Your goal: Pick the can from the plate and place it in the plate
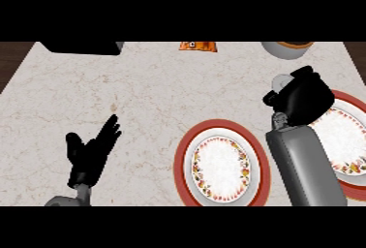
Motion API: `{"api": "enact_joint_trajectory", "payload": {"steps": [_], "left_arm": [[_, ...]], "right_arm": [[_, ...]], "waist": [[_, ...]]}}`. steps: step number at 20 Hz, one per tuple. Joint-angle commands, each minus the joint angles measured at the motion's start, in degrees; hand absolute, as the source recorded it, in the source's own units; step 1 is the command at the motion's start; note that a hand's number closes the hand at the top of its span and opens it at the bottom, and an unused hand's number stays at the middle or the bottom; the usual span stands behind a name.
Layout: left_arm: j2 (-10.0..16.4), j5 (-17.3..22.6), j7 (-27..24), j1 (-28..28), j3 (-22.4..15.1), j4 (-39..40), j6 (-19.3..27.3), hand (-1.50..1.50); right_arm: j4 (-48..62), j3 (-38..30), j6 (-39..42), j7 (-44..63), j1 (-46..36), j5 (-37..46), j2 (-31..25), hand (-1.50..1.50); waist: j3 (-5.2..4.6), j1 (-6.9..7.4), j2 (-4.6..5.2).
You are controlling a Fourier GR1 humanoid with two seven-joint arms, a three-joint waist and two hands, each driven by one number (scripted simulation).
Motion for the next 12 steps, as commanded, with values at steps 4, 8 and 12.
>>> {"api": "enact_joint_trajectory", "payload": {"steps": [4,8,12], "left_arm": [[-0.6,0.0,0.8,-0.7,-0.8,0.7,-0.5,0.0],[-0.6,-0.7,0.5,-1.2,-0.9,0.1,0.0,0.0],[0.1,0.2,1.1,-1.2,-0.5,0.8,-1.3,0.0]], "right_arm": [[4.2,-12.3,-8.2,16.5,-9.6,14.9,-1.2,1.5],[3.7,-18.1,-12.4,16.6,-11.2,22.2,1.0,1.5],[2.6,-22.6,-18.7,16.6,-10.4,27.9,2.2,1.5]], "waist": [[0.1,1.08,0.25],[0.25,1.34,0.03],[0.33,1.02,0.21]]}}
